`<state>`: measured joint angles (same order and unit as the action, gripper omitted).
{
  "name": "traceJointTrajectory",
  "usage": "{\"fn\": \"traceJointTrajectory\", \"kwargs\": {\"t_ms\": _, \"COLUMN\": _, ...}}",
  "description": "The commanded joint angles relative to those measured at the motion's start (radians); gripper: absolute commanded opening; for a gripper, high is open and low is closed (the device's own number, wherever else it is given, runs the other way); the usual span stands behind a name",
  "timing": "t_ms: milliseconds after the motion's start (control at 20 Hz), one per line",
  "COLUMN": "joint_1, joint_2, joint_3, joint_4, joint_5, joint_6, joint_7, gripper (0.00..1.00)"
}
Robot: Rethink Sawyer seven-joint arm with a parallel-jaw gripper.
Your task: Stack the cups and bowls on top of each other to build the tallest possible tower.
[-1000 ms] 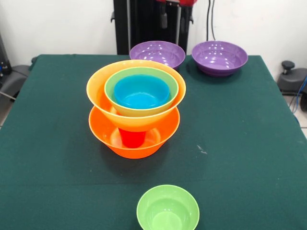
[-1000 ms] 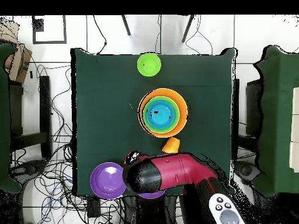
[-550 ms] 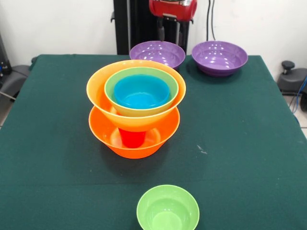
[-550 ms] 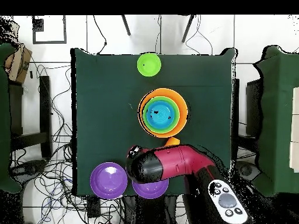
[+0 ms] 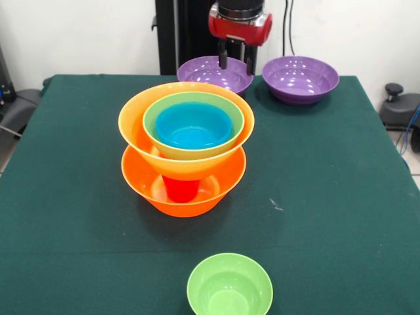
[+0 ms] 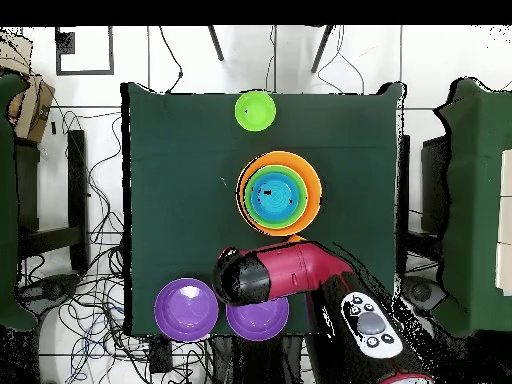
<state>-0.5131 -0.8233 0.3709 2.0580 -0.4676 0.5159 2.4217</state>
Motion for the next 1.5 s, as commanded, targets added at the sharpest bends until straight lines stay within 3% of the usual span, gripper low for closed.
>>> {"fn": "traceJointTrajectory", "kwargs": {"t_ms": 50, "joint_1": 0.056, "joint_2": 0.093, "joint_3": -0.076, "joint_4": -0.109, "joint_5": -0.088, "joint_6": -0.113, "joint_7": 0.062, "gripper": 1.0}}
{"fn": "traceJointTrajectory", "kwargs": {"t_ms": 850, "joint_1": 0.063, "joint_2": 0.126, "joint_3": -0.148, "joint_4": -0.081, "joint_5": -0.066, "joint_6": -0.207, "joint_7": 0.026, "gripper": 1.0}}
{"fn": "traceJointTrajectory", "kwargs": {"t_ms": 1500, "joint_1": 0.137, "joint_2": 0.204, "joint_3": -0.237, "joint_4": -0.093, "joint_5": -0.043, "joint_6": -0.308, "joint_7": 0.073, "gripper": 1.0}}
